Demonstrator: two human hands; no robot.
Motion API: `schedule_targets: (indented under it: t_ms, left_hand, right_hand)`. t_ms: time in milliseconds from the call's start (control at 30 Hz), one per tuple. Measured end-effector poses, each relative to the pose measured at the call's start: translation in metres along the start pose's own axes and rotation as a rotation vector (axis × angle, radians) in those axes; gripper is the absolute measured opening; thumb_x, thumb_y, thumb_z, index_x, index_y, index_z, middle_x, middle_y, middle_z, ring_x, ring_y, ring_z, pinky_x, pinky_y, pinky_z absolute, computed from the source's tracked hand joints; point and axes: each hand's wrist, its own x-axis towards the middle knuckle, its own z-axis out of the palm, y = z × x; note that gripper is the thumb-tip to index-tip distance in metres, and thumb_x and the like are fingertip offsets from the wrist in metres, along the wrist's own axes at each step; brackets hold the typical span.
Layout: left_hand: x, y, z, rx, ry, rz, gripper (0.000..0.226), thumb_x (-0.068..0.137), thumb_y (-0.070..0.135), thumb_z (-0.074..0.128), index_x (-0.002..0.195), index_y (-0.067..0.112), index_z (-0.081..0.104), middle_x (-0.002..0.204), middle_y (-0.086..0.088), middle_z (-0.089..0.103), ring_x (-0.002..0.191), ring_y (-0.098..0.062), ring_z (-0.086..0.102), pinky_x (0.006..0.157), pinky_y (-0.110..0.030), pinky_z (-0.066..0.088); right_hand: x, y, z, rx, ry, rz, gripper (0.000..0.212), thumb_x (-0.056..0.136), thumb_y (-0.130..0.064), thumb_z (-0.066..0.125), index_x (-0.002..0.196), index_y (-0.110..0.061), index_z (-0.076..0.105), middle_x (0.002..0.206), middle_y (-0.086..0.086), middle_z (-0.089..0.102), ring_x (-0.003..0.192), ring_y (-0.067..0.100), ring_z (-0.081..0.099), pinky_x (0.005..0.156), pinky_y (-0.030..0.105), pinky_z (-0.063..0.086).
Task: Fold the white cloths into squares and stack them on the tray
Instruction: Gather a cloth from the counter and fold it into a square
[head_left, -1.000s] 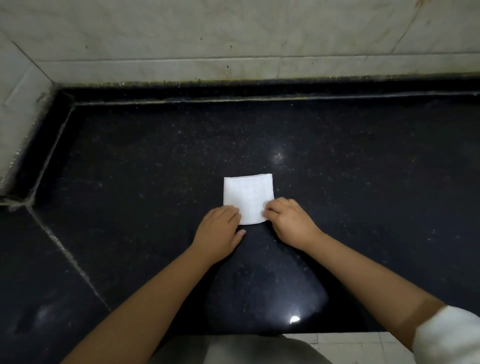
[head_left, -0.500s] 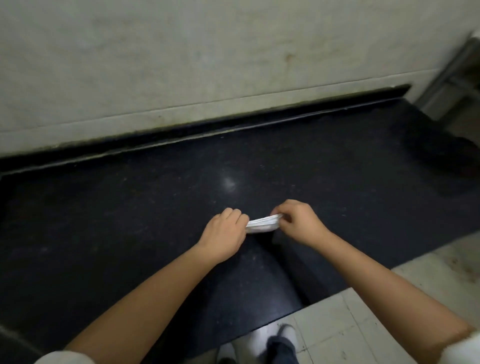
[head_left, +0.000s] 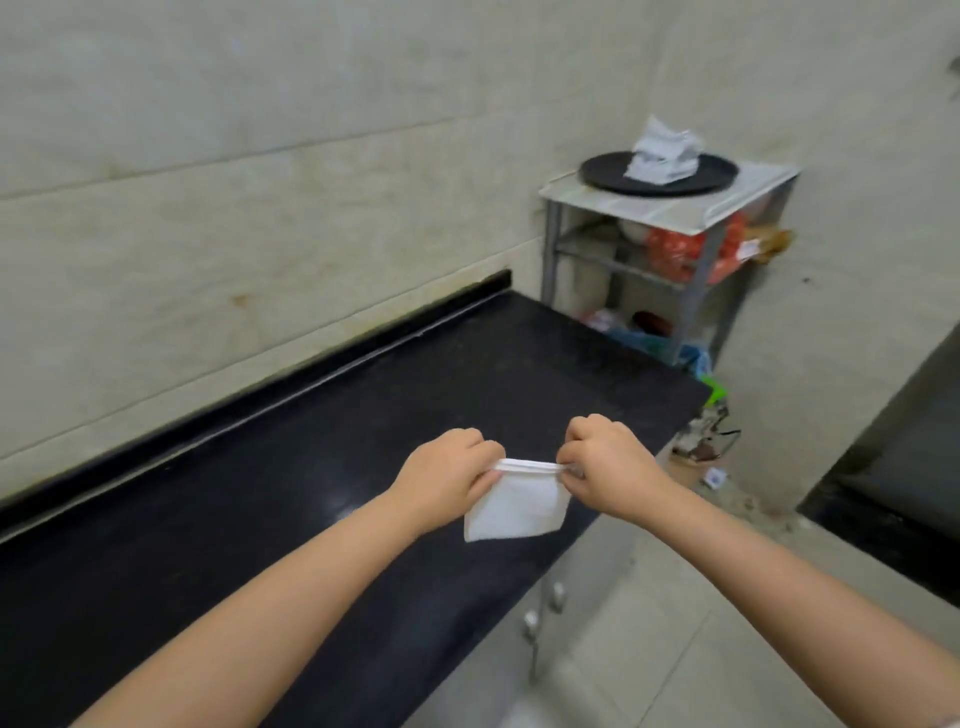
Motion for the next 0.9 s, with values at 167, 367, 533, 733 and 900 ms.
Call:
schedule_targets:
  t_ms: [167, 367, 533, 733, 900]
  left_hand:
    - [0.114, 0.084, -0.012, 0.182, 0.136, 0.186, 0.026, 0.076, 0.029, 0.048, 0.062, 0.018, 0.066, 0.066, -0.001, 0.058, 0.055, -0.020, 0.057, 0.037, -0.018, 0.031]
    - [0.229, 0.153, -0.027, 0.196, 0.096, 0.123, 0.025, 0.093, 0.024, 0.046, 0.099, 0.008, 0.065, 0.103, -0.009, 0.056, 0.100, -0.027, 0.051, 0.067, -0.033, 0.037]
    - [0.318, 0.168, -0.033, 0.100, 0.124, 0.112, 0.021, 0.092, 0.025, 0.047, 0.106, 0.011, 0.057, 0.101, -0.006, 0.059, 0.099, -0.023, 0.053, 0.067, -0.030, 0.035]
    - [0.447, 0.164, -0.040, 0.060, 0.245, 0.146, 0.019, 0.088, 0.024, 0.053, 0.103, 0.011, 0.057, 0.103, -0.009, 0.063, 0.099, -0.028, 0.056, 0.075, -0.033, 0.042]
    - [0.563, 0.154, -0.055, -0.090, 0.272, 0.059, 0.019, 0.086, 0.023, 0.059, 0.100, 0.011, 0.060, 0.097, -0.007, 0.066, 0.092, -0.026, 0.059, 0.076, -0.032, 0.043]
  right_hand:
    - [-0.015, 0.125, -0.063, -0.090, -0.032, 0.038, 0.024, 0.088, -0.022, 0.049, 0.102, -0.014, 0.068, 0.108, 0.006, 0.057, 0.105, 0.027, 0.049, 0.083, 0.032, 0.039]
    - [0.008, 0.232, -0.113, -0.071, -0.097, 0.085, 0.013, 0.082, -0.012, 0.052, 0.087, -0.010, 0.064, 0.087, 0.005, 0.055, 0.092, 0.025, 0.054, 0.071, 0.033, 0.038]
    - [0.043, 0.314, -0.143, 0.079, -0.156, 0.097, 0.031, 0.076, -0.007, 0.058, 0.061, -0.026, 0.038, 0.066, -0.006, 0.046, 0.070, 0.018, 0.047, 0.063, 0.031, 0.038]
    - [0.119, 0.418, -0.179, 0.028, -0.106, 0.051, 0.023, 0.075, -0.007, 0.059, 0.063, -0.019, 0.044, 0.064, -0.005, 0.046, 0.067, 0.017, 0.045, 0.059, 0.030, 0.034]
    - [0.195, 0.507, -0.214, 0.013, -0.084, 0.050, 0.021, 0.078, -0.008, 0.061, 0.067, -0.019, 0.046, 0.064, -0.004, 0.047, 0.068, 0.017, 0.046, 0.055, 0.025, 0.032]
